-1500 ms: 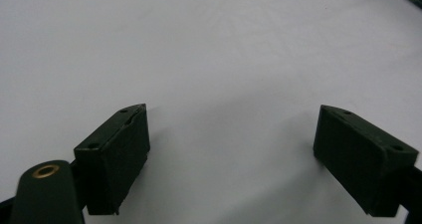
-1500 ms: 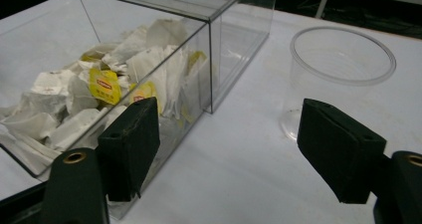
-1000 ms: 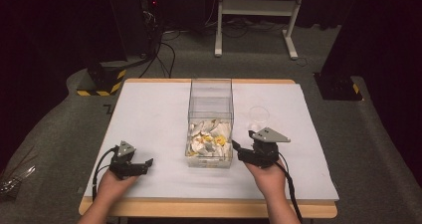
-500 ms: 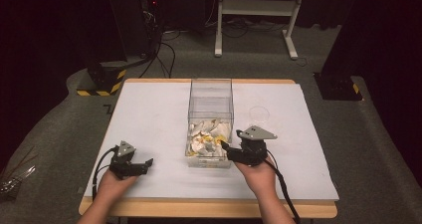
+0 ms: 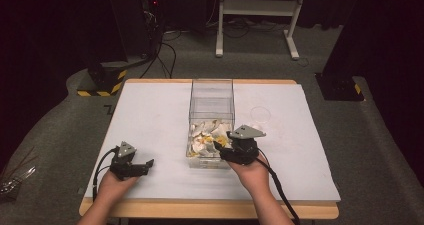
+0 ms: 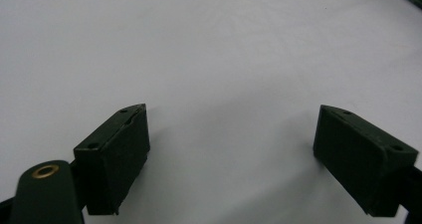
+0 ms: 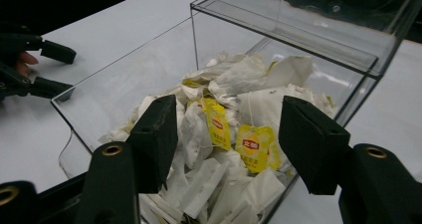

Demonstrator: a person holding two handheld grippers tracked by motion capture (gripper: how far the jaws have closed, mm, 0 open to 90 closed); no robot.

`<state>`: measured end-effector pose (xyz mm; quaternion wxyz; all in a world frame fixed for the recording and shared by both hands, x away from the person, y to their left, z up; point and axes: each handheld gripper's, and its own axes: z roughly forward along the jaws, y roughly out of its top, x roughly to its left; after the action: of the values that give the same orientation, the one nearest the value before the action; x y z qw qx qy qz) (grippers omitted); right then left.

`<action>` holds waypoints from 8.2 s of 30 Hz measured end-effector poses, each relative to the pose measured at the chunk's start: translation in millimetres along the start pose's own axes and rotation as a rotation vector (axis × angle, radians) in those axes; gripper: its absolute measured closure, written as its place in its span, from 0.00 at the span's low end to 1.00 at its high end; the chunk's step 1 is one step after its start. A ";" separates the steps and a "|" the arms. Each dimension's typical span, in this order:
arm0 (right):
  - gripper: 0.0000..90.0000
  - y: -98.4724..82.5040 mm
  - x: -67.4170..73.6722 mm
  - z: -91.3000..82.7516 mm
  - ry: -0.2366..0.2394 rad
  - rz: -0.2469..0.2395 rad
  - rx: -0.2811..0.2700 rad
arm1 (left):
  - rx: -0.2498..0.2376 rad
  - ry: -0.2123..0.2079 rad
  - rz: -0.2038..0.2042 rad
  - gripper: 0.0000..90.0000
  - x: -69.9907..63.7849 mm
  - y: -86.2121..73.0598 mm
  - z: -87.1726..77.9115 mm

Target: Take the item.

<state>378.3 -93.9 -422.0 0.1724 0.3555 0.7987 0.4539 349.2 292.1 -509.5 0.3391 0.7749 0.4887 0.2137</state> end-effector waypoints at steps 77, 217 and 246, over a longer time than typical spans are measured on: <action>0.98 -0.4 3.2 3.0 0.066 -0.017 -0.036 | 0.000 0.006 0.004 0.17 -0.6 -0.2 -0.3; 0.99 2.7 -103.1 -56.2 -0.241 0.122 -0.232 | -0.001 -0.003 0.002 0.16 0.3 0.0 0.0; 0.99 8.0 -131.1 -25.1 -0.300 0.147 -0.114 | 0.000 -0.003 0.002 0.16 0.3 0.0 -0.1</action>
<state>456.8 -201.3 -408.1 0.2759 0.4665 0.7087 0.4517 349.2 292.4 -509.4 0.3398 0.7757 0.4875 0.2127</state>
